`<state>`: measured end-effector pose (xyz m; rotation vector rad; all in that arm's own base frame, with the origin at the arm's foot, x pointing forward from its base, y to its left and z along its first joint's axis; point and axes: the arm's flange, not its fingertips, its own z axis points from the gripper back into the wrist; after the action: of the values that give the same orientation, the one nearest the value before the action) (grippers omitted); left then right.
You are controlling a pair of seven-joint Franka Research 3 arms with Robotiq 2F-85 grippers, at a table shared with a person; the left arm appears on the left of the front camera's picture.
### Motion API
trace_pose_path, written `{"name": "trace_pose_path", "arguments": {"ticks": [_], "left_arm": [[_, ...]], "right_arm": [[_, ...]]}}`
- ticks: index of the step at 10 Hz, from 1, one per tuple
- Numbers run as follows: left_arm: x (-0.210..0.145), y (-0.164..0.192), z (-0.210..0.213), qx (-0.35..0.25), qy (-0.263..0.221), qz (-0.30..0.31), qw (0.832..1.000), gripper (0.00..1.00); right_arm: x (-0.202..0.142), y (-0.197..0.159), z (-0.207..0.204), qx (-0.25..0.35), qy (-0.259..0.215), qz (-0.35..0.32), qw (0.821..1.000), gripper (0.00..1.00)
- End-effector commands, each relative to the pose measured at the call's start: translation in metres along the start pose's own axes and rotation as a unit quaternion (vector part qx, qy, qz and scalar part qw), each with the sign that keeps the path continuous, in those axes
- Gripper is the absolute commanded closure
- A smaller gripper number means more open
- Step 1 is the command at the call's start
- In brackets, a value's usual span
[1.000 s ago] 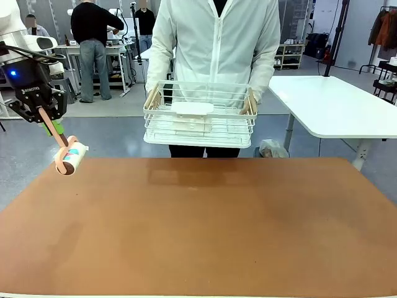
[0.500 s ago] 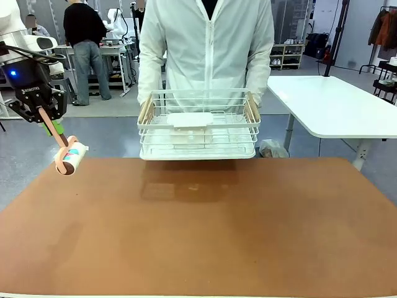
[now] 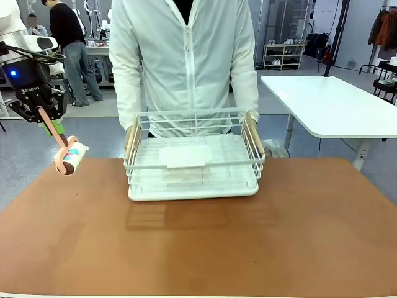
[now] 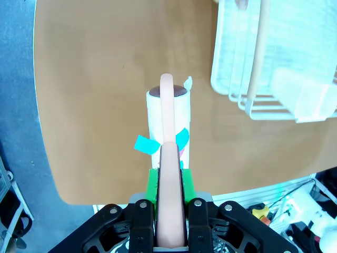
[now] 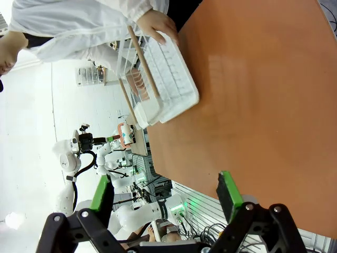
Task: Clean the table.
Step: Place the Lint Roller down when the Dish drying rack is positioned in the middle of the table.
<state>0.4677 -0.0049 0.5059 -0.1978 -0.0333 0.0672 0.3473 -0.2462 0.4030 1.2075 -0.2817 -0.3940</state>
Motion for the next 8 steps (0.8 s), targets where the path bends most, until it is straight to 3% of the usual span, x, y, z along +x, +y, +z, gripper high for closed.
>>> {"name": "trace_pose_path", "arguments": {"ticks": [1, 8], "left_arm": [[-0.0004, 0.0025, 0.0019, 0.004, -0.002, 0.000, 1.000, 0.79], [-0.0004, 0.0025, 0.0019, 0.004, -0.002, 0.000, 1.000, 0.79]], "right_arm": [[-0.0025, 0.0021, -0.0011, 0.009, -0.005, 0.008, 1.000, 0.00], [-0.0025, 0.0021, -0.0011, 0.009, -0.005, 0.008, 1.000, 0.00]]}}
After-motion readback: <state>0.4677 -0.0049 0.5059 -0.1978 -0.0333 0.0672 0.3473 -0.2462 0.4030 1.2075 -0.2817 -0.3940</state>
